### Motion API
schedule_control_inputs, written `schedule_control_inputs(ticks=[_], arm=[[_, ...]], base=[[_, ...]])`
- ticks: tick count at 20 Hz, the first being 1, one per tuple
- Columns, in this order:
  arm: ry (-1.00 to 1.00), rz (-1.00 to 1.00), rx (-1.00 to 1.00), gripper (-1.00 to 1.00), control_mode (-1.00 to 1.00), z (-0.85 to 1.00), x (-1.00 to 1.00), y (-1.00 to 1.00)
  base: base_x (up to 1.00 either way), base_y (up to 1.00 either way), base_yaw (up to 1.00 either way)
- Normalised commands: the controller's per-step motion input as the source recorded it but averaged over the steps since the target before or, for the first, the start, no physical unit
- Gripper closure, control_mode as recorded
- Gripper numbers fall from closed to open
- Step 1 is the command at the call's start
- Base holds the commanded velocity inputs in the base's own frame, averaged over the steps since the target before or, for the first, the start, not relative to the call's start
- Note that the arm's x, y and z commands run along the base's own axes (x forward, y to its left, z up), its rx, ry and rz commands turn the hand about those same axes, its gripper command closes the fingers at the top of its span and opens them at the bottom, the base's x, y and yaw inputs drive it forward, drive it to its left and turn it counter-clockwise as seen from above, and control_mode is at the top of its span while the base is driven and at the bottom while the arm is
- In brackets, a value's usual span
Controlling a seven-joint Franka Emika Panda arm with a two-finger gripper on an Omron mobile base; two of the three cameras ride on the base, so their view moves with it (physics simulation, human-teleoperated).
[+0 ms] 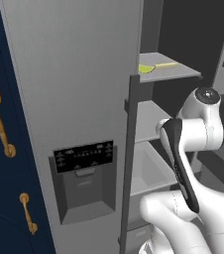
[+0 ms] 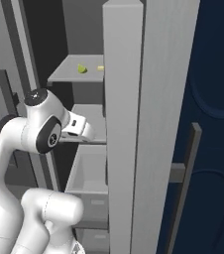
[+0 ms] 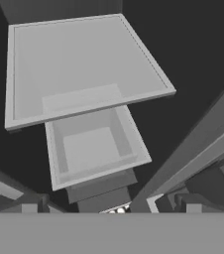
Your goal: Grab a lemon wedge from the fridge and one ice cube from the ice bowl, and put them in the glass of lemonade.
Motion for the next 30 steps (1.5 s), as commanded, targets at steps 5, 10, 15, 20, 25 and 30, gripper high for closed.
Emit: schedule_control_inputs(ticks=[5,10,15,20,25,30], arm=[[0.00,0.00,0.00,-1.00,1.00,0.00,0.00,0.00],[-0.01,0.00,0.00,-1.00,-1.00,0.00,0.00,0.00],[-0.12,0.08,0.05,-1.00,-1.00,0.27,-0.12,0.00],[-0.23,0.26,0.17,-1.00,-1.00,0.67,-0.12,-0.02],[-0.01,0.25,-0.07,-1.00,-1.00,1.00,0.13,0.13],[0.00,0.07,-0.13,-1.00,-1.00,0.90,0.78,0.14]], base=[[0.47,-0.04,-0.04],[0.07,-0.06,0.00],[0.00,0.00,0.00],[0.00,0.00,0.00],[0.00,0.00,0.00],[0.00,0.00,0.00]])
